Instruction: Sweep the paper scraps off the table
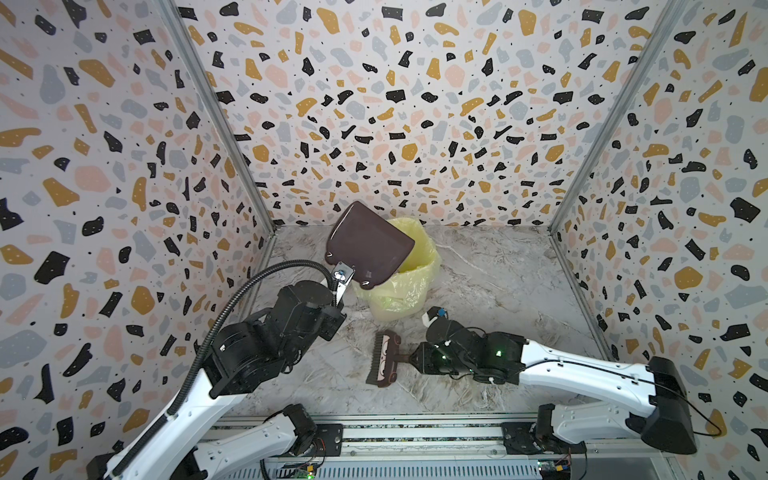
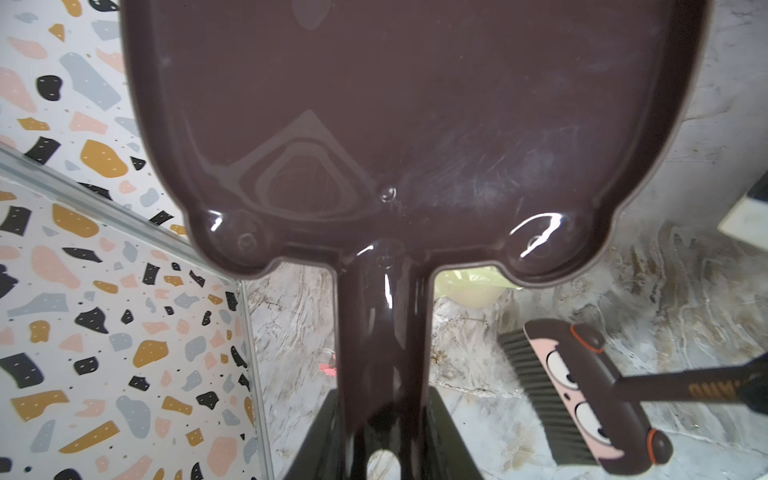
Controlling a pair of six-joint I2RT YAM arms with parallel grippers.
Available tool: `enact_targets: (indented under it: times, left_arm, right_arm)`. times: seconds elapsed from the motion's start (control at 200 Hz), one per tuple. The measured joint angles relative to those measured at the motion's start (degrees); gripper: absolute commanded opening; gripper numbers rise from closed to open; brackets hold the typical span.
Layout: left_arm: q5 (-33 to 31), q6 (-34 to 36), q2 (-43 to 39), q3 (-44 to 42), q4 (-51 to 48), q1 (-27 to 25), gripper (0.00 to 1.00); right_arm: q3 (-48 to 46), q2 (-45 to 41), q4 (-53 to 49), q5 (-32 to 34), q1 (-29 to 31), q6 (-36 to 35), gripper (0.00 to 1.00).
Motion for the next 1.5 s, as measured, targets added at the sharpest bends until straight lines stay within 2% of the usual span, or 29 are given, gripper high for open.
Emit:
enact_targets:
  times: [0.305, 0.501, 0.651, 0.806, 1.076, 1.321, 1.502]
  left_arm:
    - [7.9, 1.0, 0.6, 0.7, -0.3, -0.1, 0.00]
    - [12.4, 0.9, 1.2, 0.7, -1.2, -0.8, 0.00]
    - [14.6, 0.7, 1.3, 0.9, -2.3, -2.4, 0.00]
    - [15.5, -0.1, 1.6, 1.6, -4.7, -4.8, 0.00]
    - [17.4, -1.4, 1.9, 1.6, -7.4, -8.2, 0.00]
    - [17.8, -2.5, 5.4, 1.6, -7.7, -12.7, 0.00]
    - [17.6, -4.4, 7.5, 1.6, -7.7, -15.8, 0.00]
  right_arm:
    - [0.6, -10.2, -16.2, 2.2, -6.3, -1.9, 0.00]
    - [6.1, -7.8, -16.8, -0.2, -6.1, -5.6, 0.00]
    - [6.5, -4.5, -15.3, -3.3, -6.1, -8.8, 0.00]
    - [5.2, -3.6, -16.2, -5.4, -8.0, -11.0, 0.00]
    - [3.8, -10.5, -23.4, -3.8, -14.4, -13.2, 0.00]
    - [5.0, -13.8, -29.6, -2.1, -15.5, -13.8, 0.00]
    - [10.3, -18.3, -33.1, -1.2, -15.6, -12.6, 0.00]
